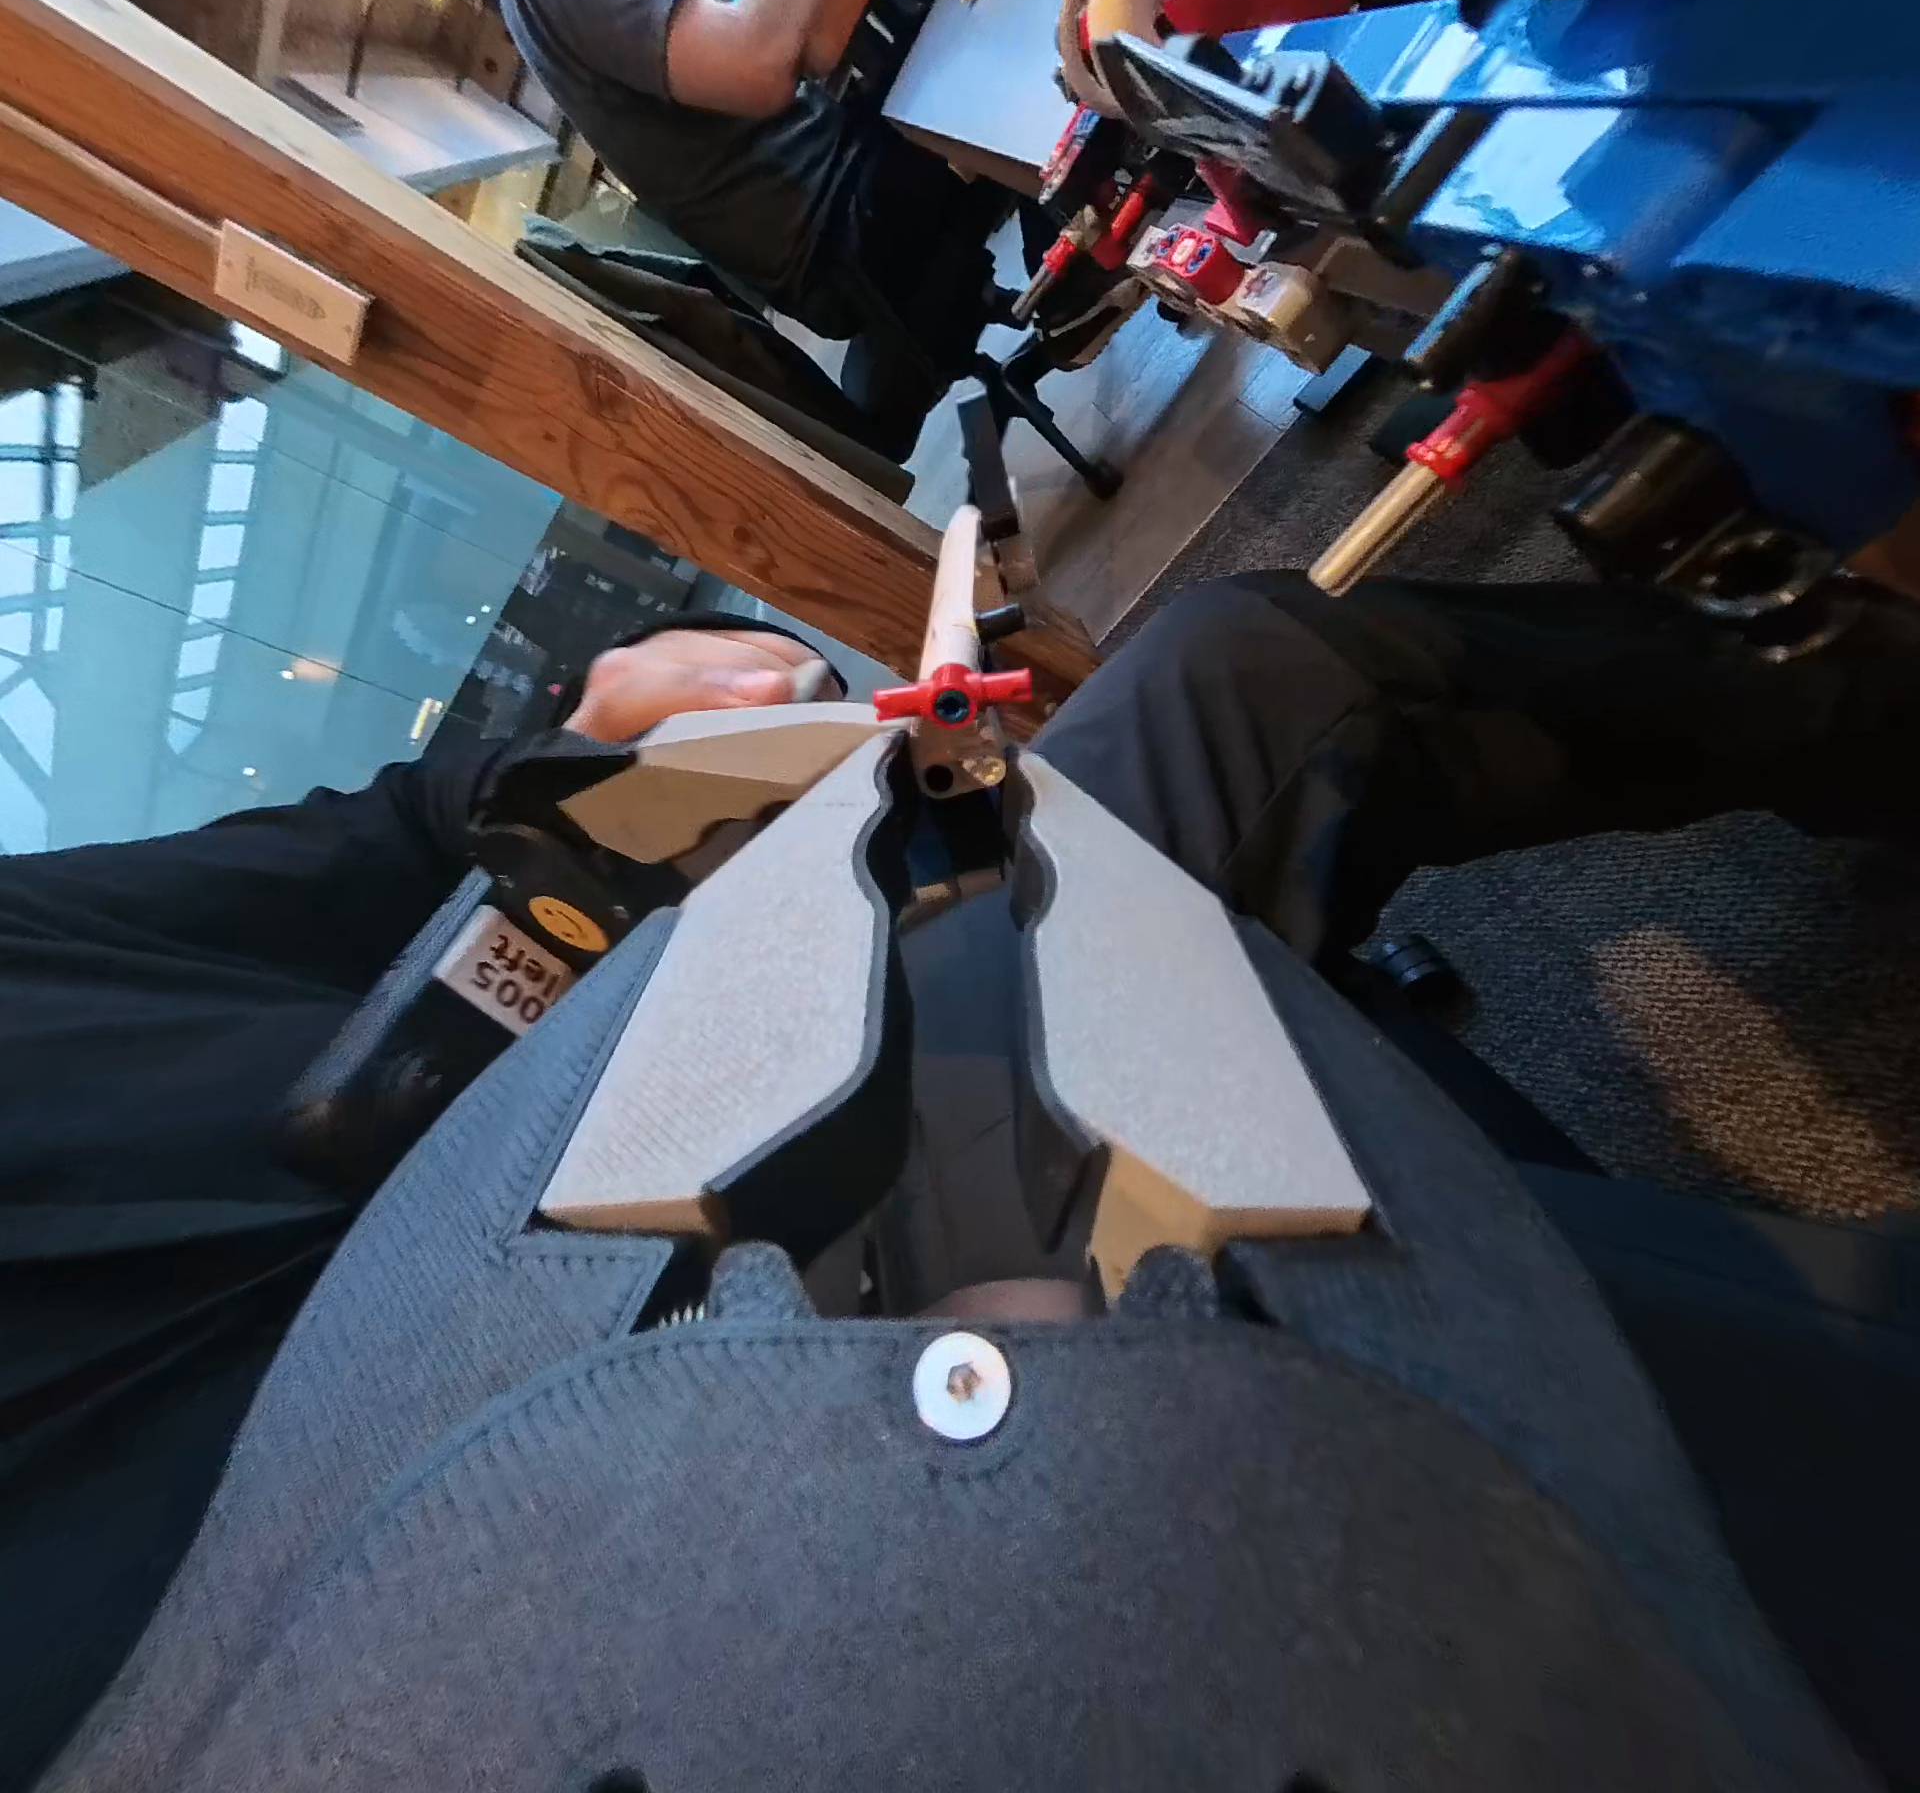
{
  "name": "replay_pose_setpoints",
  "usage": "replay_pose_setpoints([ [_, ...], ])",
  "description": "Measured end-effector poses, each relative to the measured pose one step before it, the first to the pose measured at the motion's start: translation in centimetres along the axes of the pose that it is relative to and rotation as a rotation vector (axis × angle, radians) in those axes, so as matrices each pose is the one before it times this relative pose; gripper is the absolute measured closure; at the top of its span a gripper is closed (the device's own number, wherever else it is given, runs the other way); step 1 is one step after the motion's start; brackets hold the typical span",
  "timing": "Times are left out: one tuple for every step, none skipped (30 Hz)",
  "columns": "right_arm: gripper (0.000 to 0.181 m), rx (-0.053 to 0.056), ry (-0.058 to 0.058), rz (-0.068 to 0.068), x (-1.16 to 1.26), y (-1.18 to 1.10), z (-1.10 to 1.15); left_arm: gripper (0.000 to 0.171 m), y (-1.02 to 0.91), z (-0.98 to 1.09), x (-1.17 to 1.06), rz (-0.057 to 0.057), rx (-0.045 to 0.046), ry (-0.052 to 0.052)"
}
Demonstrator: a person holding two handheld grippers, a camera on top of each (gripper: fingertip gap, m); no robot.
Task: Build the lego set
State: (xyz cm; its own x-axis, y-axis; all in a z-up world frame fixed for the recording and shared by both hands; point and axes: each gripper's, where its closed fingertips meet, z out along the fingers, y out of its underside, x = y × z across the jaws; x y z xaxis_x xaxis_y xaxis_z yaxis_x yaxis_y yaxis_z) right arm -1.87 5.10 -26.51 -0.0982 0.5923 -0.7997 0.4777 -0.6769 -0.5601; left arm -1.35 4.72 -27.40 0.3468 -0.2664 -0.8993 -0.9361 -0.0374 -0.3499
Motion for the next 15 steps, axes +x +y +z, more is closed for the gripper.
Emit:
replay_pose_setpoints([
  [0.166,0.0025,-0.0059,0.0052,-0.133,-0.056,0.03,0.136,0.18,0.094,0.44,0.0013,-0.00873,0.0188],
  [0.166,-0.0058,0.0045,-0.0002,0.059,0.088,0.055,0.135,0.054,0.023,0.144,0.0044,-0.00093,0.0007],
  [0.166,-0.0129,0.0072,-0.0035,0.105,0.219,0.07,0.137,0.008,-0.004,-0.008,0.0055,-0.00028,-0.0049],
  [0.166,-0.01,0.0063,-0.0013,0.072,0.212,0.1,0.14,0.0,0.01,-0.149,-0.0006,-0.00104,-0.0078],
  [0.166,-0.0026,0.0059,0.0015,0.043,0.144,0.117,0.141,0.008,0.002,-0.076,-0.0048,-0.00165,0.0016],
  [0.166,0.0013,0.0054,0.0025,0.037,0.079,0.103,0.14,0.035,0.024,0.063,-0.0082,-0.00285,0.01],
  [0.166,0.0013,0.0043,0.002,0.044,0.029,0.071,0.139,0.034,0.005,0.063,-0.0075,-0.00307,0.0067],
  [0.166,0.0018,0.0013,0.0025,0.031,-0.021,0.025,0.141,-0.035,-0.038,0.053,-0.0006,0.00126,0.0044],
  [0.166,0.0054,-0.0036,0.0052,-0.025,-0.099,-0.027,0.142,-0.013,-0.051,-0.009,0.0039,-0.00264,-0.0017],
  [0.166,0.0123,-0.0039,0.0068,-0.023,-0.184,-0.066,0.148,-0.024,-0.038,-0.01,0.0036,-0.00015,-0.0005],
  [0.166,0.005,-0.0006,0.0015,-0.032,-0.063,-0.018,0.148,-0.052,-0.02,-0.049,-0.0018,0.00234,-0.001],
  [0.166,-0.0003,0.0075,-0.0087,0.047,0.026,0.008,0.148,0.018,0.002,0.047,-0.0091,-0.00351,0.009],
  [0.166,-0.0013,0.0092,-0.012,0.073,0.035,-0.001,0.148,0.014,0.014,0.047,-0.0122,-0.00096,0.0091],
  [0.166,-0.0006,0.0043,-0.0078,0.009,0.015,-0.004,0.148,0.012,-0.005,0.0,-0.0111,0.00014,0.0053],
  [0.166,-0.0004,-0.0003,-0.0055,-0.018,0.001,-0.025,0.148,-0.007,-0.028,-0.043,-0.0054,0.00148,0.0027],
])
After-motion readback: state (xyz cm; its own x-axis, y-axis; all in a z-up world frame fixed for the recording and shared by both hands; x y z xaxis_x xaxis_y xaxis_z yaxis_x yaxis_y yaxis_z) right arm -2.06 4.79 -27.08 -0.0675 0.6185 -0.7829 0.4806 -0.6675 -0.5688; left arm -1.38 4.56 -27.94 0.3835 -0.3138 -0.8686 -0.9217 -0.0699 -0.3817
